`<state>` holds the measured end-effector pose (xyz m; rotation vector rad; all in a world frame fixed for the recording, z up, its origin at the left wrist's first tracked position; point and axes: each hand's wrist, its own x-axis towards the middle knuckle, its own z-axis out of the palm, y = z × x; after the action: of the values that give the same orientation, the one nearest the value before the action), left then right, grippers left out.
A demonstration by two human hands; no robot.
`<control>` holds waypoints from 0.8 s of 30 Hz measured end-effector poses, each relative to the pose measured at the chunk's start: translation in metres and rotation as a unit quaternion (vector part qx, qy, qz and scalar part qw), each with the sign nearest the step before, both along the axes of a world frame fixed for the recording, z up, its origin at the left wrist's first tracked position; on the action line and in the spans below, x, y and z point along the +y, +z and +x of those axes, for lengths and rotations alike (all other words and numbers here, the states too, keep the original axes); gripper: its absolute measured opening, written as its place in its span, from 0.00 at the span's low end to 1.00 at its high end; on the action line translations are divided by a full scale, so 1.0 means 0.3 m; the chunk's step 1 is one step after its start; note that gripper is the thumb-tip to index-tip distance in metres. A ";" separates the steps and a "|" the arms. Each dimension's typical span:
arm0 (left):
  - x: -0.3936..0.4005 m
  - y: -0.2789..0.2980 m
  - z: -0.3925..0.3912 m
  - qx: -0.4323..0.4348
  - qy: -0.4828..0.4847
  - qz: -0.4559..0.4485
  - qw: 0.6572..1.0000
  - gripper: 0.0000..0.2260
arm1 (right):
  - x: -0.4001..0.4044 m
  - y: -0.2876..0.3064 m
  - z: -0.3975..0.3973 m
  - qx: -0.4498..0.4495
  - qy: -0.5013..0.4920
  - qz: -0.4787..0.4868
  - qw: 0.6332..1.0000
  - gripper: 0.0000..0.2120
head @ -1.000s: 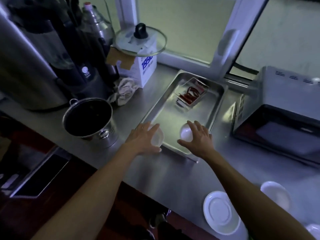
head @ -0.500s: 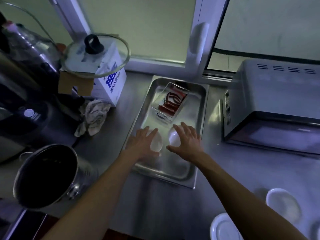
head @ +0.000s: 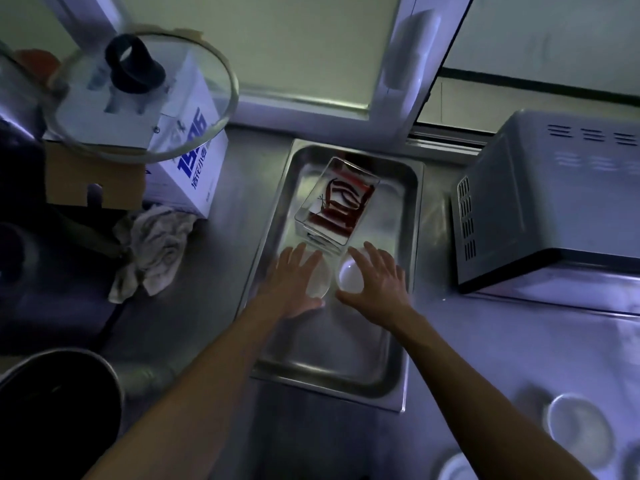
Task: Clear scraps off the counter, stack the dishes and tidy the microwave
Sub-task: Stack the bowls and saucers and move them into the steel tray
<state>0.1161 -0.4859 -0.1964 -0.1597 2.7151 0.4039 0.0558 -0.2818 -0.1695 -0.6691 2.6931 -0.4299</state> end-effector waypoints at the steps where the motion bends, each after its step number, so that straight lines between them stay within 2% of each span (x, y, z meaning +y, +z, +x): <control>1: -0.002 -0.009 -0.018 0.004 -0.001 0.001 1.000 0.51 | 0.001 -0.006 -0.006 0.000 -0.004 0.001 1.000 0.45; 9: 0.000 -0.074 -0.065 0.010 -0.009 -0.003 1.000 0.53 | 0.011 -0.037 -0.024 -0.001 -0.018 0.009 1.000 0.46; 14: -0.006 -0.042 -0.047 0.003 -0.005 0.001 1.000 0.53 | 0.011 -0.018 0.000 0.006 -0.003 -0.004 1.000 0.46; 19: -0.050 0.045 0.031 0.067 -0.004 -0.013 0.998 0.38 | -0.026 0.022 0.020 0.021 0.012 -0.022 0.999 0.45; 24: -0.099 0.117 0.102 0.150 0.042 -0.007 0.988 0.21 | -0.102 0.047 0.045 0.042 0.040 -0.032 0.998 0.45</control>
<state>0.1466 -0.5155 -0.1612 -0.2339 3.0146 0.4652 0.0694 -0.3125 -0.1554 -0.8265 2.7297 -0.4796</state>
